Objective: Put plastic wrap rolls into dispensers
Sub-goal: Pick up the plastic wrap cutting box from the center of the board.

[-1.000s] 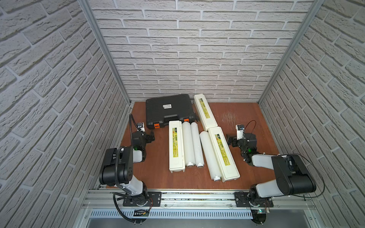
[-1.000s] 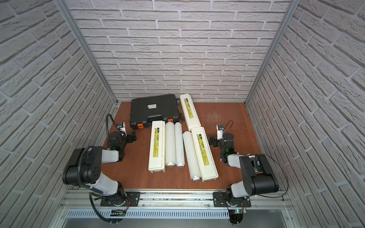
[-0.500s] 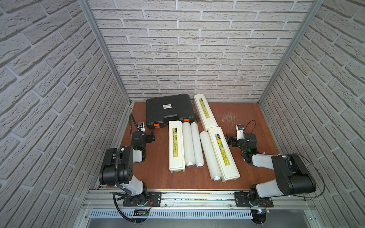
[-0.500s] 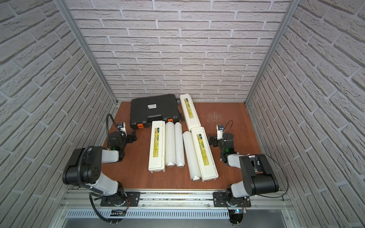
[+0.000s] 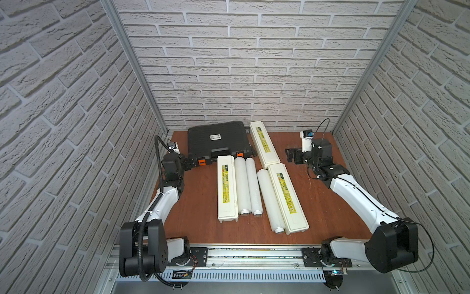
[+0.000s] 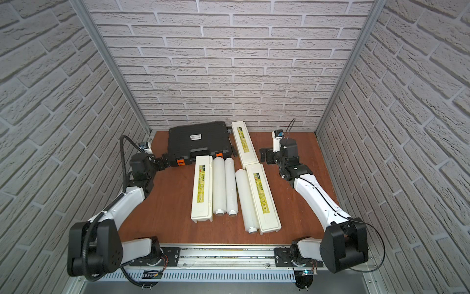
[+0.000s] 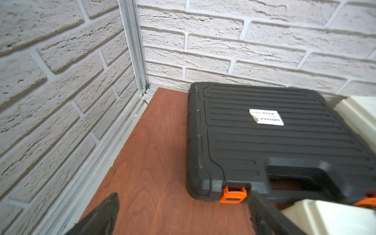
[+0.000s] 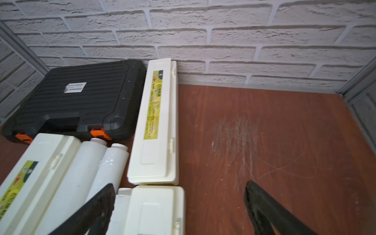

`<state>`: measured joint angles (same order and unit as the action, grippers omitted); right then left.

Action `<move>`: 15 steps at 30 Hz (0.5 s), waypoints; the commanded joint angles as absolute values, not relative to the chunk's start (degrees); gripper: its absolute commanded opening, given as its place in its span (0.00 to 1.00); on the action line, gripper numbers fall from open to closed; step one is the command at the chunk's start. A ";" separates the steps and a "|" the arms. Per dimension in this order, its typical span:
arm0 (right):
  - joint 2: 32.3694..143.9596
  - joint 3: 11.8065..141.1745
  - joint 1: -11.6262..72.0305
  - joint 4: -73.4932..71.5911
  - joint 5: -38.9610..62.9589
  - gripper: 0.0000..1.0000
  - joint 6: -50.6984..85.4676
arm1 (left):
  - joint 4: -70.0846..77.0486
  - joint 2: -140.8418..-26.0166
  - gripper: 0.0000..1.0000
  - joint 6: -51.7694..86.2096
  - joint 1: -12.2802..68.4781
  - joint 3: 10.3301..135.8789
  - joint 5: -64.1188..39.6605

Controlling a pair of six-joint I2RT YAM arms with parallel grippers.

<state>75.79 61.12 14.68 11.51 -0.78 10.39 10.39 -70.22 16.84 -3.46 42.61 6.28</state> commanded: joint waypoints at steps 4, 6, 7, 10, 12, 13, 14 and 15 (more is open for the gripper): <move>83.93 70.23 28.05 27.11 -5.55 1.00 23.77 | -12.93 -65.83 0.98 31.99 -2.62 45.65 0.11; 87.85 73.42 33.11 28.65 -7.28 0.99 26.68 | -14.85 -64.50 0.98 35.06 -2.38 45.65 -0.70; 89.68 74.93 35.17 28.79 -7.64 1.00 27.72 | -15.17 -64.10 0.98 36.16 -2.24 45.48 -0.74; 96.87 80.36 40.73 28.65 -8.93 1.00 30.50 | -16.68 -63.99 0.98 41.88 -2.11 45.65 -0.35; 102.79 85.36 43.44 28.66 -7.95 1.00 31.92 | -18.67 -65.00 0.98 48.43 -2.13 46.10 0.44; 105.86 88.42 44.47 29.61 -8.21 1.00 32.58 | -17.06 -65.47 0.98 49.47 -2.13 45.69 -1.28; 108.86 92.08 45.55 30.89 -8.70 1.00 32.93 | -15.37 -65.98 0.98 49.81 -2.05 45.76 -3.04; 112.08 95.88 46.42 31.93 -8.64 0.99 32.89 | -16.01 -66.45 0.98 49.88 -1.98 46.67 -3.42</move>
<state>106.83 88.68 44.42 29.30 -7.33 29.54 -15.55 -65.49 43.72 -2.39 45.84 -0.56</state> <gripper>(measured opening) 0.996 0.984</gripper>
